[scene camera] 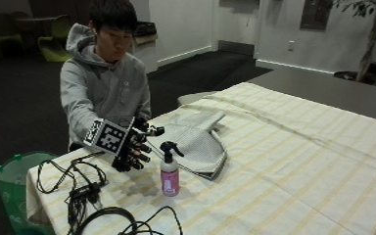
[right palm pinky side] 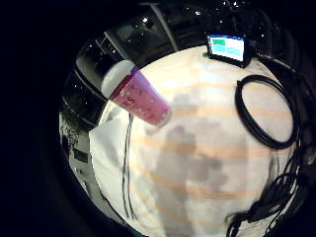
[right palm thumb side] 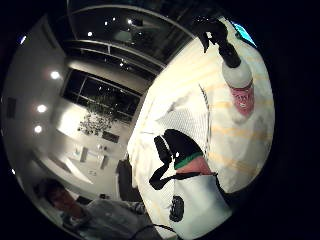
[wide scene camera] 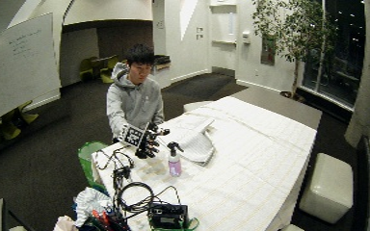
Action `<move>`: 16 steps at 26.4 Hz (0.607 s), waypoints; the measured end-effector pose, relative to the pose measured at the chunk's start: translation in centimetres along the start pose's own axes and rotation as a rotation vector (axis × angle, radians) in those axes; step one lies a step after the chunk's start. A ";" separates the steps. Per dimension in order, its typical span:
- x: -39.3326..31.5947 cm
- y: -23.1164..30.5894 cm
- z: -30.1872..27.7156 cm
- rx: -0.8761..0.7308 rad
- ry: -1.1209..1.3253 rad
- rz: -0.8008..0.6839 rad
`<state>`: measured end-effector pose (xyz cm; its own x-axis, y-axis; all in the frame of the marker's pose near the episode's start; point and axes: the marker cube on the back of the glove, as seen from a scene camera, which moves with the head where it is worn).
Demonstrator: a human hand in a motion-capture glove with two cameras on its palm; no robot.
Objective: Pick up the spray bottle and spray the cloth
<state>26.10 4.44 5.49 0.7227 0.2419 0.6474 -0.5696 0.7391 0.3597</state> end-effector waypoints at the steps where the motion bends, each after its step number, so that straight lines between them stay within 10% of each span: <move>1: 0.2 -0.3 0.1 -0.002 -0.015 0.018; 16: 2.0 -3.6 3.1 -0.004 -0.218 0.158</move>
<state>28.43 0.33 7.56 0.5231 0.2137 0.8251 -0.6670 0.7053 0.2402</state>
